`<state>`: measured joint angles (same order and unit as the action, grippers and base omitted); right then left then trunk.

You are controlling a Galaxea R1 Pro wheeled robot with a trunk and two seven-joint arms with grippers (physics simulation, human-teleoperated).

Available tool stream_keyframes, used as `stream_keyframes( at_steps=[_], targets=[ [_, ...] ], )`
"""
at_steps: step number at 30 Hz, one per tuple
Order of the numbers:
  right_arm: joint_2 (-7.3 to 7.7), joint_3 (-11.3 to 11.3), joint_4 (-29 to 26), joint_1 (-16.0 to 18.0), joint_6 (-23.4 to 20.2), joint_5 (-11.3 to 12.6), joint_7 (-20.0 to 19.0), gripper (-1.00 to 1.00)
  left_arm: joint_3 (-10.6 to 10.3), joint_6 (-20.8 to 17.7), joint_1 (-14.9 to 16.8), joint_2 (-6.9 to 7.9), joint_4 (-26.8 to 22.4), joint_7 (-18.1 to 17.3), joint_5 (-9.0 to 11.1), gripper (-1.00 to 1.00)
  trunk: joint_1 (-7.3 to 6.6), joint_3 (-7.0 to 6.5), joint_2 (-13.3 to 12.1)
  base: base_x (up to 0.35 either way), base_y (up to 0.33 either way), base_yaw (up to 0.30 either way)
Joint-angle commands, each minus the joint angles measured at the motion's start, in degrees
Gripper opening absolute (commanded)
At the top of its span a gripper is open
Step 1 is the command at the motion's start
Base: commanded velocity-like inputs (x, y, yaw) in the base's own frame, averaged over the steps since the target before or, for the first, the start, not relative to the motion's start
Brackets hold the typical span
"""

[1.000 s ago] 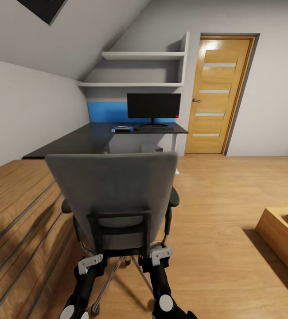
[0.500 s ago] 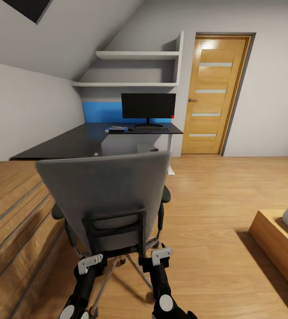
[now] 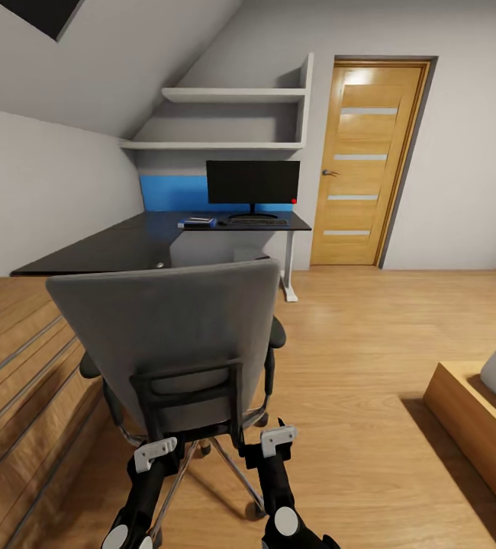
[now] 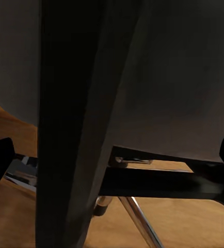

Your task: In the bedroom, organize the workspace by keeping the computer under the desk, ensuring the monitor is on the desk, placing the keyboard on the desk next to the monitor, placing the mouse on the desk next to the keyboard, moving the folder from the swivel chair onto the desk next to the mouse, stacking the notebook on top of the folder with the pen on top of the notebook, and positioning the swivel chair next to the desk.

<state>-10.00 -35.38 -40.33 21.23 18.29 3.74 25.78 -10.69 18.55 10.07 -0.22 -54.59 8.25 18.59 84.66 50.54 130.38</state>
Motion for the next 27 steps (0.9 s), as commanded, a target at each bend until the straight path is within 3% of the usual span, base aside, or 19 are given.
stream_keyframes(
  at_steps=[1, 12, 27],
  targets=[
    [0.00, -0.2, 0.1, 0.1, 0.3, 0.4, 0.3, 1.00, -0.2, 0.2, 0.0, 0.04, 0.0, 0.4, 0.3, 1.00, -0.01, 0.05, 0.0, 0.000, -0.006, 0.000],
    [0.00, -0.2, 0.2, 0.1, 0.3, 0.4, 0.2, 1.00, -0.2, 0.3, 0.0, 0.04, 0.0, 0.3, 0.4, 1.00, -0.01, 0.05, 0.0, -0.049, 0.027, 0.000],
    [0.00, -0.2, 0.2, 0.0, 0.3, 0.4, 0.3, 1.00, -0.2, 0.3, 0.0, 0.04, 0.0, 0.3, 0.4, 1.00, -0.01, 0.05, 0.0, -0.212, 0.066, 0.000]
  ],
)
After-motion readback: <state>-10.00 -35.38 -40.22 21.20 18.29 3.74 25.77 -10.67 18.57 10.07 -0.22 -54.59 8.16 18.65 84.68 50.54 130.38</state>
